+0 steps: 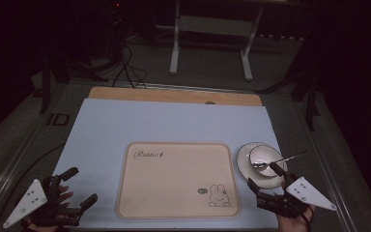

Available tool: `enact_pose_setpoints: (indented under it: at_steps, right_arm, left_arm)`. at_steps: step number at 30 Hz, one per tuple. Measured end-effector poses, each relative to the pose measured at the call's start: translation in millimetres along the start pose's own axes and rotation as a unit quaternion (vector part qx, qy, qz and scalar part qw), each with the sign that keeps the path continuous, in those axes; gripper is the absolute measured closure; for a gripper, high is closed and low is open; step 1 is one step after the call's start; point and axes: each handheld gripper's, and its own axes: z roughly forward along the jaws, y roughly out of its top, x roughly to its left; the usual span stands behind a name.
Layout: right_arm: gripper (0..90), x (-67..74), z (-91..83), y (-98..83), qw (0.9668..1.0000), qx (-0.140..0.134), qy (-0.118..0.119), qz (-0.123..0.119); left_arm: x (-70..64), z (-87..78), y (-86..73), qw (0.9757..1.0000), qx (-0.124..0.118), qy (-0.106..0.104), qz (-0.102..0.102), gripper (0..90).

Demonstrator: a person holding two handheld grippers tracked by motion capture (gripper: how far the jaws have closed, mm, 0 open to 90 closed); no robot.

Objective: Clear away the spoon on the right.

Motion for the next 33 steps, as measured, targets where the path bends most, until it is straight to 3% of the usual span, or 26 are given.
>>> enact_pose_setpoints:
  at_steps: [8,13,17,27,33]
  right_arm:
    - [11.2,-16.9,-5.2,23.9,0.9996,-0.008,-0.027,-0.006]
    - [11.1,-29.4,-5.4,35.0,0.9981,0.001,-0.056,-0.023]
    - [10.9,-41.2,-5.7,41.5,0.9973,0.007,-0.069,-0.021]
    - [9.9,-77.3,-9.1,45.6,0.9941,0.014,-0.105,0.025]
    - [12.7,-104.8,-16.1,39.1,0.9885,0.024,-0.131,0.072]
  left_arm:
    - [-0.3,0.3,0.0,1.0,0.001,-0.001,0.002,0.0]
    - [-0.1,0.0,0.0,1.0,0.001,-0.002,0.003,0.0]
    - [0.1,0.2,-0.1,1.0,0.001,-0.002,0.002,0.0]
    - [0.0,0.6,-0.3,1.0,0.001,-0.003,0.001,0.0]
    - [0.0,0.5,-0.2,1.0,0.001,-0.002,0.001,0.0]
